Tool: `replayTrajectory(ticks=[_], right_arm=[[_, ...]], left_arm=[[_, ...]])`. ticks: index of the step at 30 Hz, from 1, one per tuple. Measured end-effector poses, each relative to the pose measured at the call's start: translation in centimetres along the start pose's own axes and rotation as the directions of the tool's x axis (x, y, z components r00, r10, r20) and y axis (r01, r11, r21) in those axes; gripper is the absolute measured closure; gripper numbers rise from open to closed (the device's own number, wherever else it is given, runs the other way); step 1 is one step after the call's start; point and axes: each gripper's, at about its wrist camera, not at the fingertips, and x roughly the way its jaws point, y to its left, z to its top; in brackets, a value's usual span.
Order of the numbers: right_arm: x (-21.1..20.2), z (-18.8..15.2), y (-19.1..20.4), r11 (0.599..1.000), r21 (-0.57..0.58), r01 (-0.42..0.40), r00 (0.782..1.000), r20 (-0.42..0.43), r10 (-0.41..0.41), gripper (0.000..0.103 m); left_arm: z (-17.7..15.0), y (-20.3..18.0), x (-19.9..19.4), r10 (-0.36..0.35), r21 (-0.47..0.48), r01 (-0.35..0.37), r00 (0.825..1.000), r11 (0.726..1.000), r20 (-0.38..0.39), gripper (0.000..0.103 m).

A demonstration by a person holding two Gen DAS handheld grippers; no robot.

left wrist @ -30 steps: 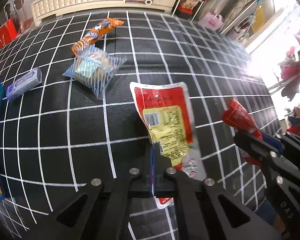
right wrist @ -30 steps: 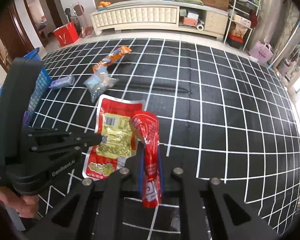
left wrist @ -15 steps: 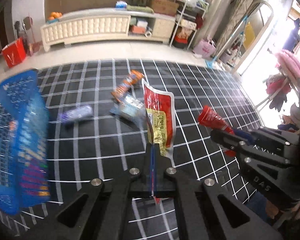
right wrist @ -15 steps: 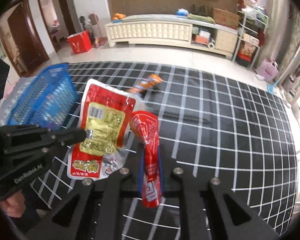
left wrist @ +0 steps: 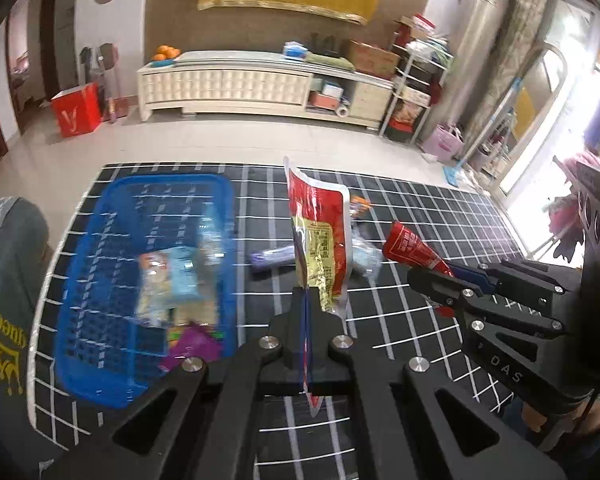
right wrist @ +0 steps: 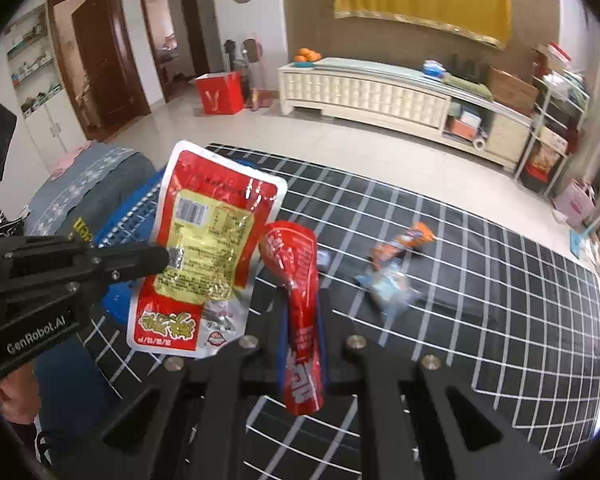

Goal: Organize snacks
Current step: 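Lift the red-and-yellow bag and carry it over the basket while the right carries the red packet, then release the red-and-yellow bag into the basket while the right drops the red packet in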

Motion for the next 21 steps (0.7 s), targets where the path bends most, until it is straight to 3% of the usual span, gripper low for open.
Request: replayTrajectory(ticks=[7, 18, 21], right_arm=[[2.2, 1.5, 4.2, 0.998, -0.052, -0.039, 0.999, -0.014, 0.038, 0.087], [5.7, 2.2, 8.1, 0.994, -0.079, -0.08, 0.995, -0.069, 0.074, 0.087], [6.3, 2.1, 9.0, 0.993, -0.087, -0.084, 0.993, -0.084, 0.077, 0.087]], left_arm=[[-0.6, 5.7, -1.2, 0.043, -0.048, -0.043, 0.999, 0.998, 0.0, 0.103], [-1.7, 11.7, 0.3, 0.045, -0.132, -0.052, 0.998, 0.99, -0.051, 0.103], [-2.2, 12.3, 1.0, 0.074, -0.123, -0.082, 0.995, 0.989, -0.07, 0.103]])
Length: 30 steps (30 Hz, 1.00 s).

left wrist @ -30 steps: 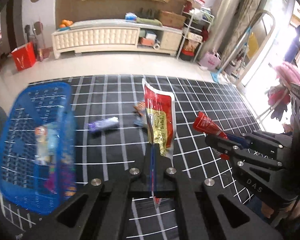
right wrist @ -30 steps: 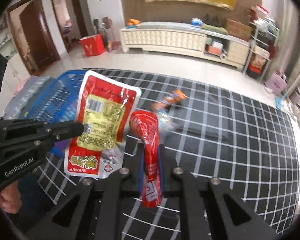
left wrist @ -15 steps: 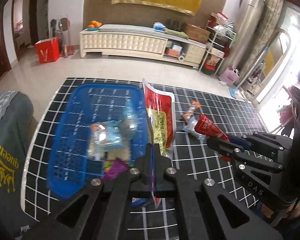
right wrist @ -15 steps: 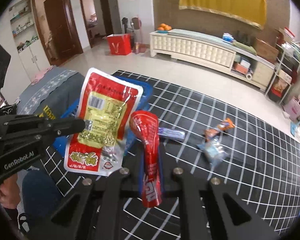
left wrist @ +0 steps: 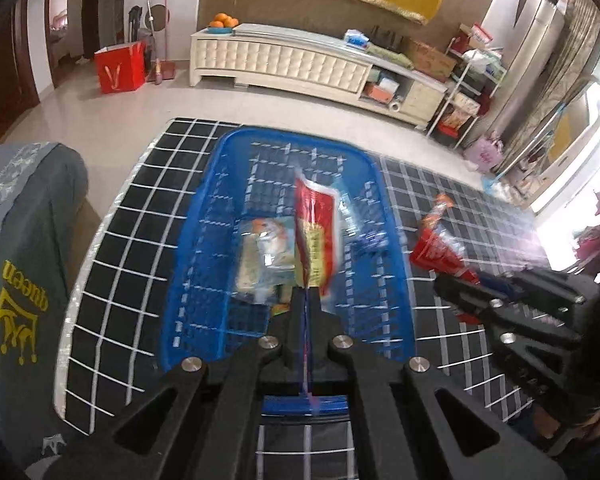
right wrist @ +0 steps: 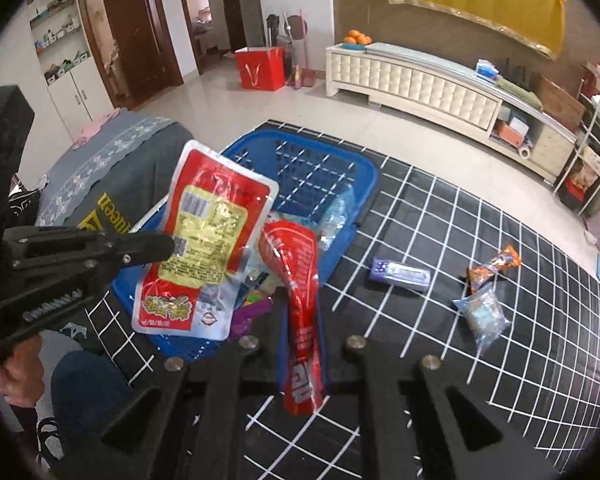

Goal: Organize snacks
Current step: 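Release the red-and-yellow bag into the basket while the right drops the red packet in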

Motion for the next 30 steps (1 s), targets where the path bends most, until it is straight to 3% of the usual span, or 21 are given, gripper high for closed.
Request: replayTrajectory(ticks=[6, 13, 15, 17, 22, 30], right_arm=[[0.4, 0.1, 0.8, 1.0, -0.009, 0.0, 1.0, -0.012, 0.0, 0.087], [0.1, 0.1, 1.3, 1.0, -0.016, 0.01, 1.0, -0.01, -0.01, 0.087], [0.0, 0.1, 1.4, 1.0, -0.019, 0.011, 1.0, -0.009, -0.011, 0.087], [-0.2, 0.1, 1.5, 1.0, -0.023, 0.011, 1.0, -0.008, -0.011, 0.087], [-0.4, 0.6, 2.0, 0.999, -0.035, 0.013, 1.0, -0.004, -0.013, 0.087], [-0.1, 2.1, 2.6, 0.998, -0.055, 0.014, 1.0, 0.002, -0.014, 0.087]], left_arm=[[-0.8, 1.3, 1.2, 0.002, -0.028, -0.004, 0.999, 1.0, -0.04, 0.103], [-2.2, 1.8, 2.5, 0.063, -0.003, -0.064, 0.993, 0.998, -0.096, 0.097], [-2.7, 1.6, 2.7, 0.106, 0.038, -0.103, 0.989, 0.994, -0.1, 0.087], [-2.9, 1.3, 2.4, 0.131, 0.062, -0.125, 0.987, 0.99, -0.089, 0.065], [-2.5, 1.3, 0.5, 0.128, 0.083, -0.125, 0.991, 0.989, -0.03, 0.05], [-0.6, 2.0, -1.9, 0.146, 0.113, -0.15, 0.988, 0.982, 0.04, 0.041]])
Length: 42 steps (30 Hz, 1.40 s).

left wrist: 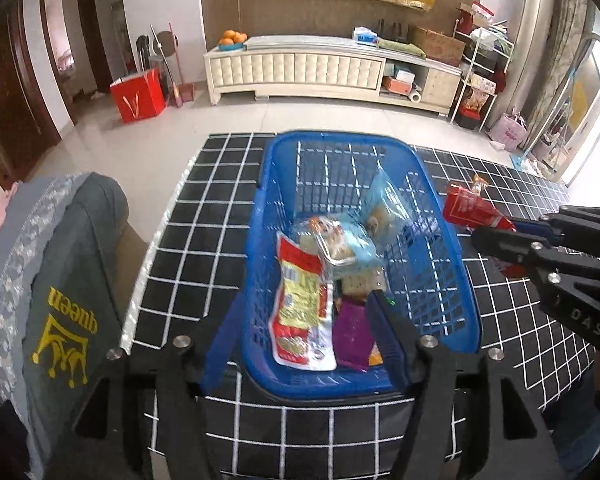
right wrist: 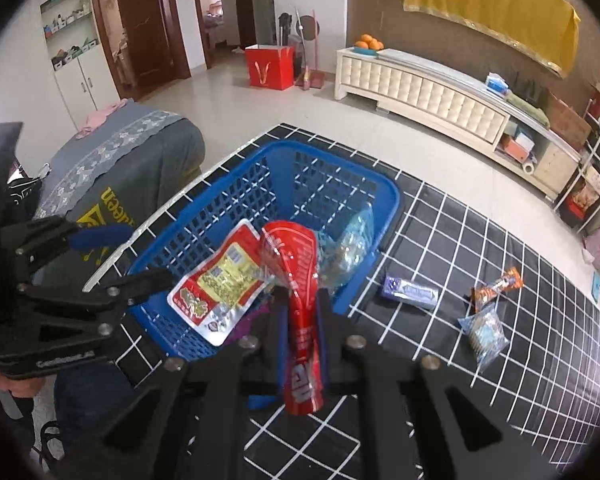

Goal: Organize snacks
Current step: 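Release the red-and-yellow bag into the basket while the right drops the red packet in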

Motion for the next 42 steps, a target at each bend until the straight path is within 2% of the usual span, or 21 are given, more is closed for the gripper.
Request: replayTrajectory(ticks=[6, 15, 24, 25, 27, 28, 29, 31, 37, 42], right_arm=[[1.4, 2.2, 0.6, 1.0, -0.025, 0.0, 1.0, -0.011, -0.001, 0.087], [5.1, 4.8, 1.3, 0.998, -0.062, 0.009, 0.999, -0.044, -0.012, 0.088], [9.0, 5.7, 0.9, 0.998, -0.059, 0.003, 0.995, -0.098, -0.009, 0.087], [9.3, 5.7, 0.9, 0.998, -0.062, -0.01, 0.995, -0.103, 0.003, 0.085], [9.7, 5.8, 1.3, 0.997, -0.075, -0.009, 0.994, -0.108, 0.001, 0.063], [9.7, 5.8, 1.4, 0.997, -0.081, 0.004, 0.995, -0.097, -0.012, 0.055], [9.7, 5.8, 1.5, 0.996, -0.089, 0.021, 0.996, -0.089, -0.029, 0.041], [9.2, 5.8, 1.4, 0.995, -0.087, 0.038, 0.997, -0.066, -0.044, 0.03], [7.2, 5.6, 0.1, 0.999, -0.036, 0.015, 0.999, -0.044, -0.016, 0.027], [5.1, 4.8, -0.7, 0.999, -0.026, 0.033, 0.999, -0.028, -0.033, 0.027]], left_arm=[[1.1, 1.7, 0.6, 0.022, -0.012, -0.022, 1.0, 1.0, 0.01, 0.038], [2.7, 4.0, 3.3, 0.012, -0.05, -0.013, 1.0, 0.999, -0.009, 0.038], [3.5, 5.5, 5.5, -0.001, -0.085, -0.001, 1.0, 0.996, -0.026, 0.038], [3.5, 5.6, 5.7, -0.001, -0.089, -0.001, 1.0, 0.996, -0.026, 0.038], [3.5, 5.8, 5.9, -0.002, -0.093, 0.0, 1.0, 0.996, -0.028, 0.038], [3.4, 5.8, 6.0, -0.003, -0.094, 0.0, 1.0, 0.996, -0.029, 0.038], [3.3, 5.7, 5.9, -0.001, -0.093, -0.002, 1.0, 0.996, -0.031, 0.038], [3.2, 5.6, 5.8, 0.003, -0.089, -0.005, 1.0, 0.996, -0.03, 0.038], [3.1, 4.8, 5.0, 0.01, -0.081, -0.012, 1.0, 0.997, -0.026, 0.038], [3.1, 3.1, 3.7, 0.001, -0.064, -0.002, 1.0, 0.998, -0.007, 0.038]])
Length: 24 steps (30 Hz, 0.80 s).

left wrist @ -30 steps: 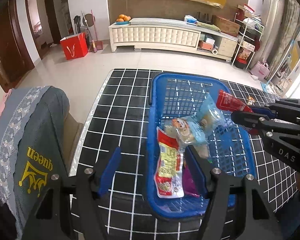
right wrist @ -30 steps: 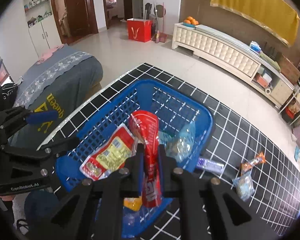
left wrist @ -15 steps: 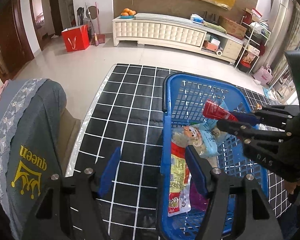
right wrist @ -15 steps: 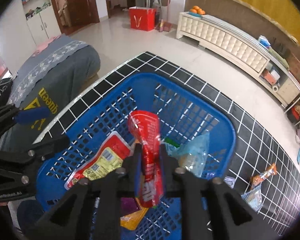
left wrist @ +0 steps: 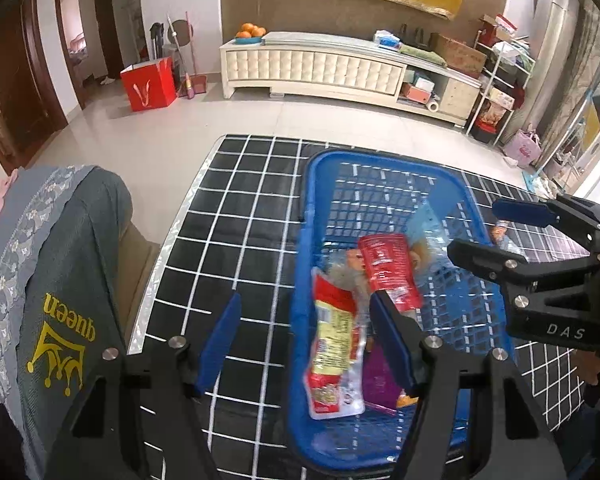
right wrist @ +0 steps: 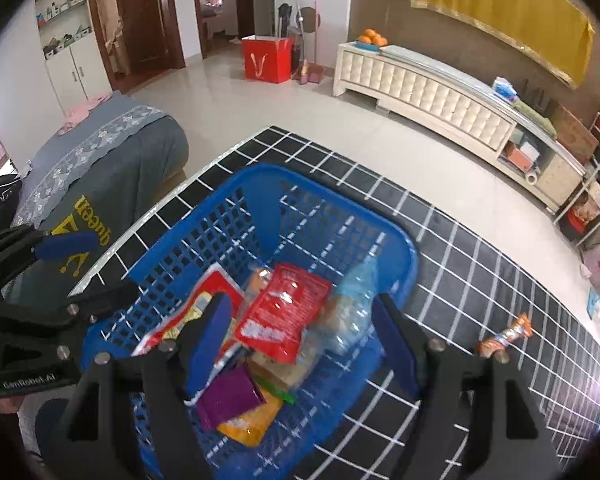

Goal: Organize snacks
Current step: 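Release the red-and-yellow bag into the basket while the right drops the red packet in, then withdraw both tools and lower the right gripper onto the clear cake bag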

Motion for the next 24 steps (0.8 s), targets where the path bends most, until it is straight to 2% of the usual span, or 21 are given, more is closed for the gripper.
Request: replayTrajectory(ticks=[8, 10, 18, 24], right_arm=[[-3.5, -2.7, -3.5, 0.998, 0.043, 0.037, 0.999, 0.023, -0.038, 0.027], [-4.2, -3.3, -4.6, 0.997, 0.056, 0.045, 0.999, 0.025, -0.046, 0.026], [-6.3, -6.2, -10.1, 0.99, 0.117, 0.075, 0.997, 0.025, -0.078, 0.026], [-6.9, -8.0, -13.9, 0.986, 0.136, 0.101, 0.995, 0.014, -0.104, 0.019]], left_arm=[[0.4, -4.3, -1.8, -0.005, 0.068, 0.004, 1.0, 0.998, 0.025, 0.037], [0.7, -5.6, -2.1, -0.014, 0.083, 0.011, 0.999, 0.996, 0.035, 0.033], [1.3, -11.5, -2.0, -0.059, 0.145, 0.054, 0.998, 0.988, 0.035, 0.032], [1.6, -16.3, -0.9, -0.092, 0.188, 0.086, 0.995, 0.979, 0.025, 0.03]])
